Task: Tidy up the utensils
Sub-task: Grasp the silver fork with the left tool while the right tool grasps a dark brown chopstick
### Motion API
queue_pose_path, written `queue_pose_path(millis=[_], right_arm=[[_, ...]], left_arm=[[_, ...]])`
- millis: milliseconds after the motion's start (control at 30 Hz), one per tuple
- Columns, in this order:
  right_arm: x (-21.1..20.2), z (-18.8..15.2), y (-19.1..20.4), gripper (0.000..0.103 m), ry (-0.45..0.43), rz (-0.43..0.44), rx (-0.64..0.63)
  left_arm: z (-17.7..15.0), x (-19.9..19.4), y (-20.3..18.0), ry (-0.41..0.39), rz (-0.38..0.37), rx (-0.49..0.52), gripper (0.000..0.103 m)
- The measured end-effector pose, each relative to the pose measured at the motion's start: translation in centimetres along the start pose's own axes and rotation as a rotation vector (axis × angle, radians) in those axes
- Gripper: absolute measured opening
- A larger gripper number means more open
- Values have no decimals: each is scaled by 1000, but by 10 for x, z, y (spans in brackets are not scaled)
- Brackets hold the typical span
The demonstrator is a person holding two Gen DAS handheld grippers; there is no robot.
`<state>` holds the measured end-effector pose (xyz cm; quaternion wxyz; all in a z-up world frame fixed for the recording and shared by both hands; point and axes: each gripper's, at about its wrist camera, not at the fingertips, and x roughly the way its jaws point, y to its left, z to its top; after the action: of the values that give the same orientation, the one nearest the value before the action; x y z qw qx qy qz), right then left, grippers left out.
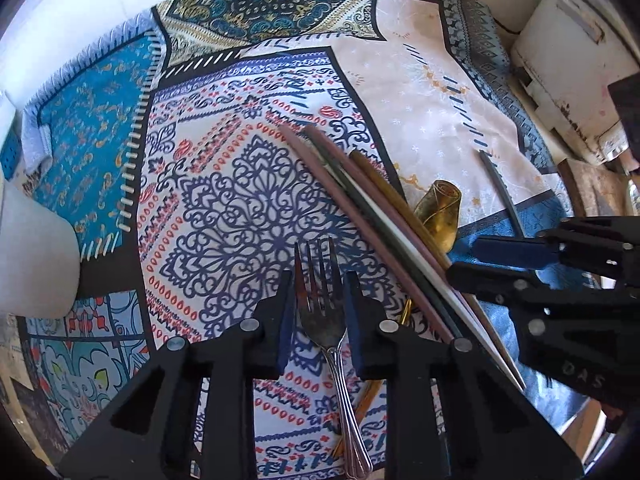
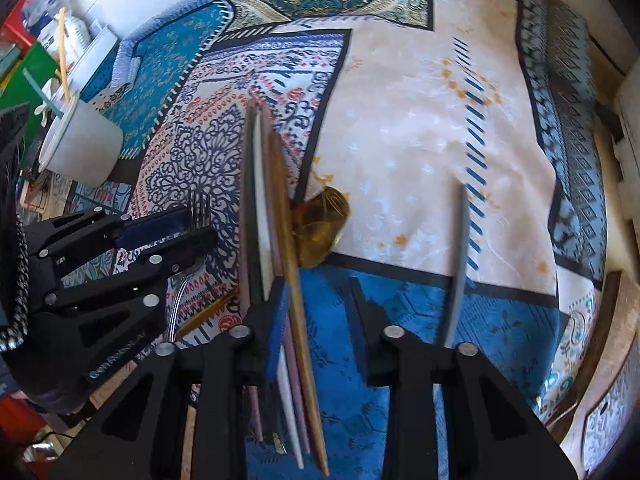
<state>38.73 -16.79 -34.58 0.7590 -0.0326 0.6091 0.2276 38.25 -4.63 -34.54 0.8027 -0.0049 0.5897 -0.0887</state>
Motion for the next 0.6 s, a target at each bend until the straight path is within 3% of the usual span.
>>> queue_pose_path(millis=[67, 167, 400, 433, 600], right_arm=[[0, 1, 2, 16, -4, -8, -5], [-2, 4, 7, 14, -14, -43, -24], [5, 11, 17, 11, 15, -88, -78], [8, 12, 17, 11, 28, -91, -80], [14, 12, 23, 9, 25, -110, -90]], left_arm=[[-4, 0, 8, 5, -30, -27, 21], [-5, -5, 20, 7, -68, -57, 6], [-6, -3, 25, 43, -70, -67, 8], [-6, -3, 24, 40, -62, -68, 8], [-9, -5, 15, 37, -60, -62, 31]])
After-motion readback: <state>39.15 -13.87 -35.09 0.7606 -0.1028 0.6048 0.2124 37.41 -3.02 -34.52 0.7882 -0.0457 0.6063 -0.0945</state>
